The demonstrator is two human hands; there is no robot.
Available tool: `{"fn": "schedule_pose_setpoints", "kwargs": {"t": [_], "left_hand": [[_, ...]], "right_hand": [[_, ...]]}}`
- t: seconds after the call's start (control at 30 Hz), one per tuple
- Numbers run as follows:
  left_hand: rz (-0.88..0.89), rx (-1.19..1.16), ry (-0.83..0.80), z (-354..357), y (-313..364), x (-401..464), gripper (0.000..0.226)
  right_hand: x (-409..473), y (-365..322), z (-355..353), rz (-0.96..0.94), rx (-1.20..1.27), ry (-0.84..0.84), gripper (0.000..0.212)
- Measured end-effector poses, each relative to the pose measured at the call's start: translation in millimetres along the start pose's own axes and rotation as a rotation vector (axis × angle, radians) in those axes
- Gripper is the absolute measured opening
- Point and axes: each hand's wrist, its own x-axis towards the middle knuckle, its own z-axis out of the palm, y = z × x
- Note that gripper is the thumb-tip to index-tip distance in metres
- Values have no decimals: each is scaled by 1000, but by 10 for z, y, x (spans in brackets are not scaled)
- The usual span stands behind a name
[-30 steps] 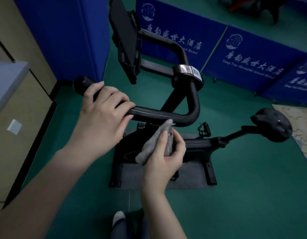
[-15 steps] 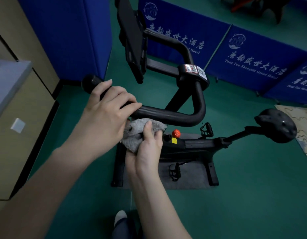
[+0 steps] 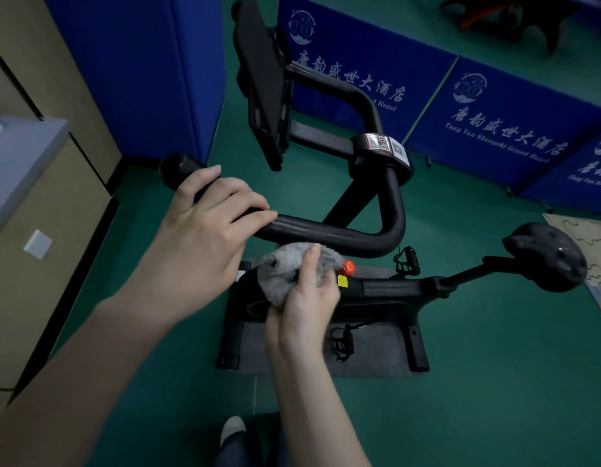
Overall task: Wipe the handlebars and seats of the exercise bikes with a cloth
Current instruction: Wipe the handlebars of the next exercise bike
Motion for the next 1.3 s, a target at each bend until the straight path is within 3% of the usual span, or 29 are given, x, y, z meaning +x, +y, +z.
{"fn": "schedule_pose_setpoints", "kwargs": {"t": [0.1,0.2,0.33,0.47,0.67,0.77,0.93,1.13,1.3], "left_hand": [[1,3,21,25,-12,2,34],[2,-3,46,50,-9,-3,33],[10,3,58,66,-18,-12,31],[4,6,63,64,-6,-6,30],[-110,32,158,115,200,66,20],[-127,-23,161,203,399,126,22],[-163,-82,94,330,485,158,21],[-155,-108,106,355,438,140,22],[-169,-113,115,365,449,146,21]], "right_hand": [[-64,57,81,42,-2,-50,55],[3,8,-25,45,-58,-92,38],[183,-202,-233,-39,-101,45,20],[391,-472,-377,-126,-62,168,25],[239,-249,-280,-184,-345,211,33],[291,-292,-311,-269,-384,270,37],[414,-457,-365,-587,-451,346,33],[588,-654,-561,-946,-977,-31,30],[741,-1038,-492,-1009,-1455,-454,19]]}}
